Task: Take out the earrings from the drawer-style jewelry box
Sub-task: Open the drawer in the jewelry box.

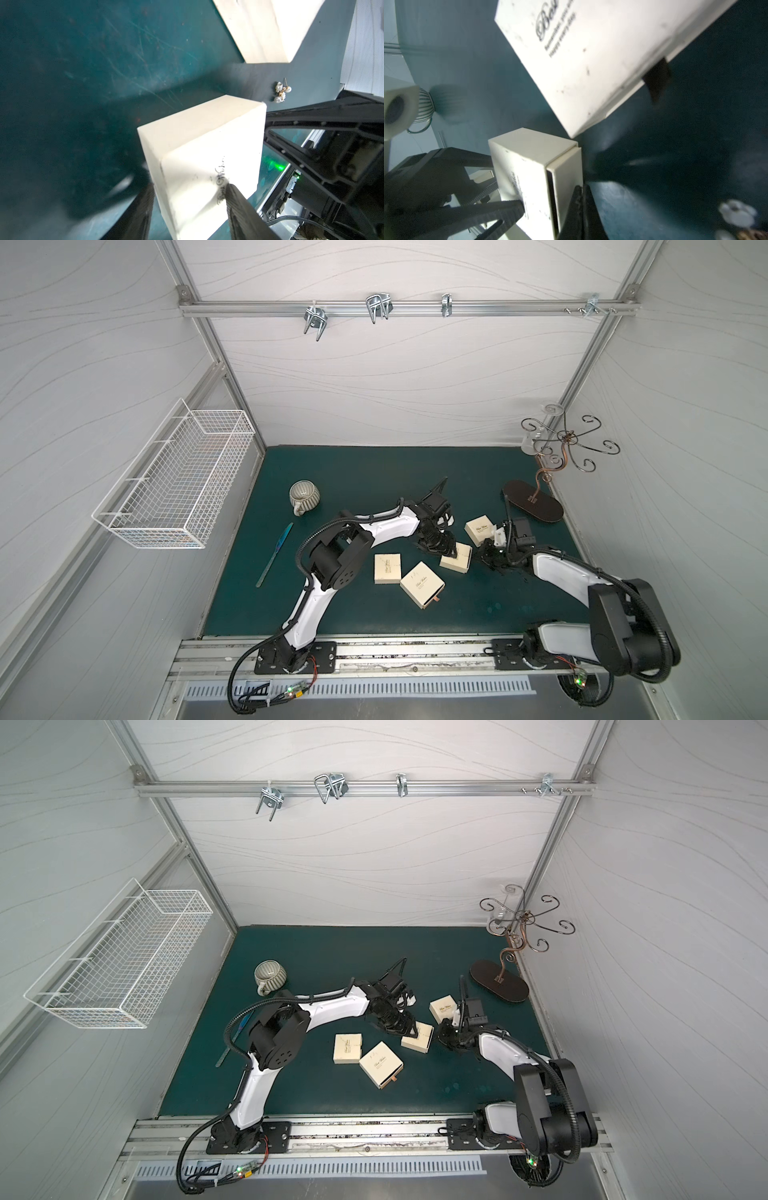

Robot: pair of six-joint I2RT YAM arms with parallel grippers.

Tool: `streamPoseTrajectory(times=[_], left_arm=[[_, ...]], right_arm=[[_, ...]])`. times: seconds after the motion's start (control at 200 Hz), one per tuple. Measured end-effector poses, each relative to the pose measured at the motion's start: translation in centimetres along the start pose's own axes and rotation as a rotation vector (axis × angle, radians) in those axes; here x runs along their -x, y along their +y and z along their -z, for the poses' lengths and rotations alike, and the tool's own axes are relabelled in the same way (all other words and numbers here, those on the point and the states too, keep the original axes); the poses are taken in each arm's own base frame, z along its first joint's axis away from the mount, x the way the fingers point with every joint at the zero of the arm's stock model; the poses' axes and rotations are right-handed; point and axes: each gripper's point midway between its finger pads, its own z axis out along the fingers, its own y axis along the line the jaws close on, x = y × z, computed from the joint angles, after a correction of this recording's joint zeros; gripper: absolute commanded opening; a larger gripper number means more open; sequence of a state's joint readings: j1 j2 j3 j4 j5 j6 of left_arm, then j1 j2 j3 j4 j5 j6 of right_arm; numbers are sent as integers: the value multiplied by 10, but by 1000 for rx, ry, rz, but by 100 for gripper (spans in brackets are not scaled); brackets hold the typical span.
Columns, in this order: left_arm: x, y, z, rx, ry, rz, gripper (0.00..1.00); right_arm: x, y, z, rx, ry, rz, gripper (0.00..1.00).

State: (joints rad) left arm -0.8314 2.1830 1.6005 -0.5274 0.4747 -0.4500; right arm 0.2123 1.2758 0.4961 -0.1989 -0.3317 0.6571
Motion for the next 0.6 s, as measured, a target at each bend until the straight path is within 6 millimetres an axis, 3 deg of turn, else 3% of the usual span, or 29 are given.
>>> streamPoseTrajectory(times=[0.505, 0.565, 0.595], left_arm=[[0, 3, 2, 18, 0, 32, 57], [0, 3, 2, 18, 1, 32, 57], [0, 3, 2, 18, 1, 33, 57]], right_arm=[[-4, -31, 25, -200, -57, 11, 1], [-4, -33, 26, -213, -58, 10, 9], [-5, -34, 26, -215, -59, 10, 19]])
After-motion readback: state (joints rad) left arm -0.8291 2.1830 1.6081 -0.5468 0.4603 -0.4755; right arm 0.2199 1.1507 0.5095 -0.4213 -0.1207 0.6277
